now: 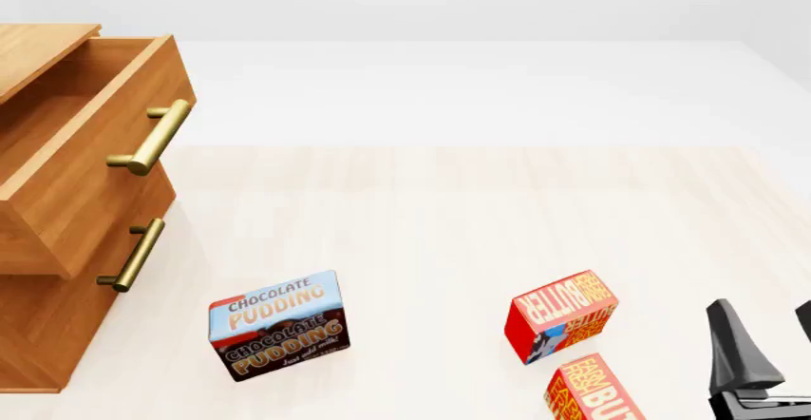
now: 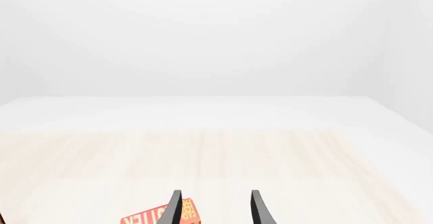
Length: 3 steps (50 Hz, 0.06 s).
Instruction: Put the bowl in the top drawer of the cabinet.
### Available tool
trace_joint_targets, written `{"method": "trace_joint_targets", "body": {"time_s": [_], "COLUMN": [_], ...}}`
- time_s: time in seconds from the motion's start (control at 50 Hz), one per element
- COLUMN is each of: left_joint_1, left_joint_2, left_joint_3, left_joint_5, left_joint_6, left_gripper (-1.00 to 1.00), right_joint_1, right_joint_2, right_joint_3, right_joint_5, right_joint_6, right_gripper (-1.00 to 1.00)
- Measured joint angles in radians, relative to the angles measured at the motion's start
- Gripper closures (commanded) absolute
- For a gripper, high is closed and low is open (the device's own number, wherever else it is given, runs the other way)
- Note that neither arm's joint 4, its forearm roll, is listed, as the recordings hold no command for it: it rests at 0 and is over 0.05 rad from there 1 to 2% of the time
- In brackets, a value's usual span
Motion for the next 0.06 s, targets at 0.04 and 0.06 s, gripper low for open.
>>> {"method": "trace_joint_targets", "body": {"time_s": [0.04, 0.06], "left_joint_1": [-0.013, -0.020], "left_joint_2": [-0.012, -0.017], "left_joint_3": [0.005, 0.007], "left_joint_5": [0.004, 0.005], "left_joint_6": [-0.002, -0.004], "left_gripper": [-1.00, -1.00], "right_joint_1": [0.000, 0.000], "right_joint_2": [0.000, 0.000], "right_joint_3": [0.000, 0.000], "right_joint_5": [-0.001, -0.001], "right_joint_6": [0.000, 0.000], "right_gripper": [-1.00, -1.00]}}
